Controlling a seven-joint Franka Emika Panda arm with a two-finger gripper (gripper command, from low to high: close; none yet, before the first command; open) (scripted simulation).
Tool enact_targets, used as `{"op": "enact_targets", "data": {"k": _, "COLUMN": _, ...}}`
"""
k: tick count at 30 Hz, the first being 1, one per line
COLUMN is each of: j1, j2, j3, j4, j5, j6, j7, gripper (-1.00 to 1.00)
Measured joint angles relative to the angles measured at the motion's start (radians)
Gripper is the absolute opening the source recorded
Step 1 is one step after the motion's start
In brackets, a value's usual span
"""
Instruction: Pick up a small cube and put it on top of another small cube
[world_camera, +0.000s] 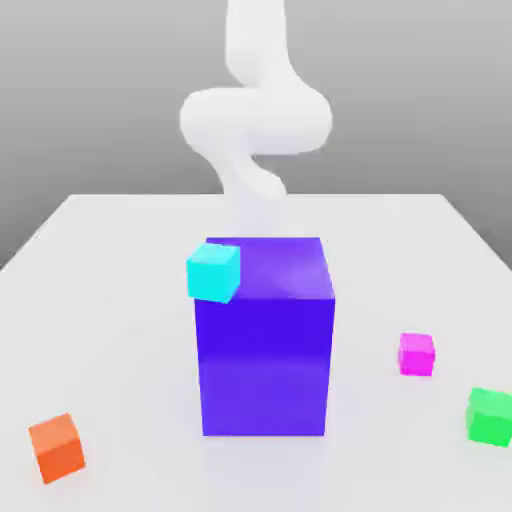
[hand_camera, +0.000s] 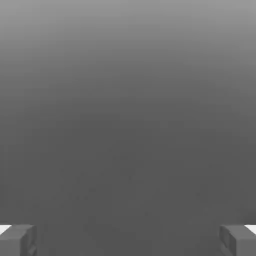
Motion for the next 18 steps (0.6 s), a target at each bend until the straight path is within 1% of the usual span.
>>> {"op": "enact_targets", "data": {"k": 11, "j1": 0.3, "j2": 0.345, "j3": 0.071, "j4": -0.259, "j5": 0.072, "j6": 0.254, "j7": -0.323, "gripper": 0.0}}
{"op": "enact_targets", "data": {"k": 18, "j1": 0.455, "j2": 0.559, "j3": 0.155, "j4": -0.421, "j5": 0.078, "j6": 0.413, "j7": -0.494, "gripper": 0.0}}
